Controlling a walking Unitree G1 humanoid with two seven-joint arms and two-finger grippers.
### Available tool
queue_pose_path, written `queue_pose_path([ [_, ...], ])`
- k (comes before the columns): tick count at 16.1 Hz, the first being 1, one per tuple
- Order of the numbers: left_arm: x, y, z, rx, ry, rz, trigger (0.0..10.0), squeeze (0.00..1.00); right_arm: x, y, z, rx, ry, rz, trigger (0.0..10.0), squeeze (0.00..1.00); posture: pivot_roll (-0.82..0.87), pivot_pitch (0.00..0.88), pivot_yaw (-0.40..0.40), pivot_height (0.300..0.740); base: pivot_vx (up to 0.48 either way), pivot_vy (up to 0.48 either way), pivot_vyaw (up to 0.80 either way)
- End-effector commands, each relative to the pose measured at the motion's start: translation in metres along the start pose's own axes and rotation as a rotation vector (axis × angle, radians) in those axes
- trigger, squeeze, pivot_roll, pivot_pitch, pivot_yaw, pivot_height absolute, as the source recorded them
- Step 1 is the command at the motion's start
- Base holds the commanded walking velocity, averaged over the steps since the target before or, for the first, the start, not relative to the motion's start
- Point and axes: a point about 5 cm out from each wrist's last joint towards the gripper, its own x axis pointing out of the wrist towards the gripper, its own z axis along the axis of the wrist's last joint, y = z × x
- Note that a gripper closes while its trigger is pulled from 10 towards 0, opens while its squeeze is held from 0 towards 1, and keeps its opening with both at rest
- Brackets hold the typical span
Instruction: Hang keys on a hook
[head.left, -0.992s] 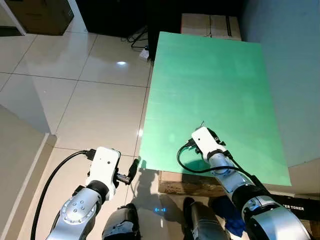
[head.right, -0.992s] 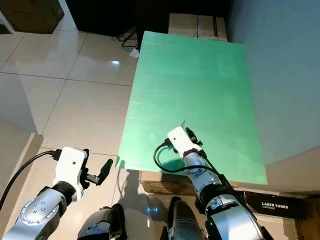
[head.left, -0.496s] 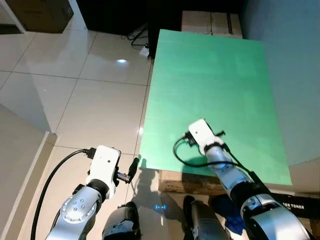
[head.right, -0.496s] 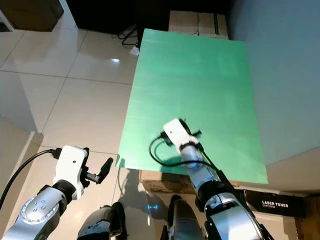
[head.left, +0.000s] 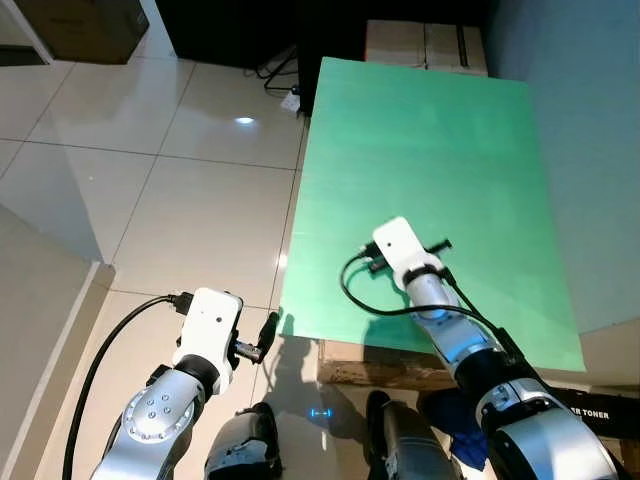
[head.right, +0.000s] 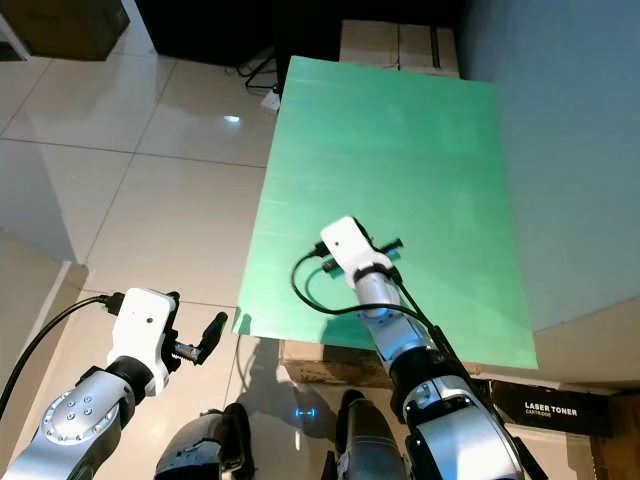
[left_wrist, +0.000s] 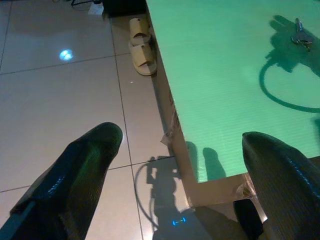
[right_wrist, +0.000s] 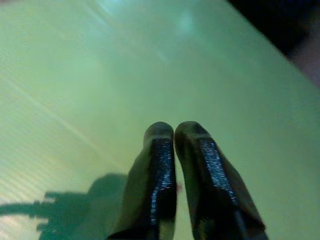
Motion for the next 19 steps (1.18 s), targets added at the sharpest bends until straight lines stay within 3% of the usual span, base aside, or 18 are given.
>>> queue_pose_path([
  [1,-0.002,-0.002,-0.006,0.000,0.024,-0.003,10.0,0.00,-0.004,0.000,-0.012,0.020,0.052,-0.004,10.0,1.00,0.01,0.300,0.027,0.723,0.000,0.000,0.00],
  [4,-0.003,0.000,-0.005,0.004,0.024,0.001,10.0,0.00,-0.009,0.003,-0.027,0.004,0.114,0.022,10.0,1.00,0.02,0.296,0.029,0.723,0.000,0.000,0.00],
  [10,-0.005,0.000,-0.006,0.005,0.025,0.004,10.0,0.00,-0.009,0.006,-0.028,0.004,0.121,0.027,10.0,1.00,0.02,0.293,0.030,0.723,0.000,0.000,0.00],
  [11,-0.005,0.000,-0.005,0.006,0.025,0.004,10.0,0.00,-0.009,0.007,-0.031,0.005,0.140,0.034,10.0,0.76,0.03,0.293,0.031,0.723,0.000,0.000,0.00],
  [12,-0.005,0.000,-0.005,0.006,0.025,0.003,10.0,0.00,-0.009,0.008,-0.032,0.013,0.156,0.036,10.0,0.00,0.03,0.296,0.034,0.723,0.000,0.000,0.00],
  [19,-0.007,0.000,-0.006,0.008,0.030,0.006,10.0,0.00,-0.013,0.015,-0.038,-0.005,0.174,0.064,10.0,0.00,0.04,0.303,0.034,0.723,0.000,0.000,0.00],
])
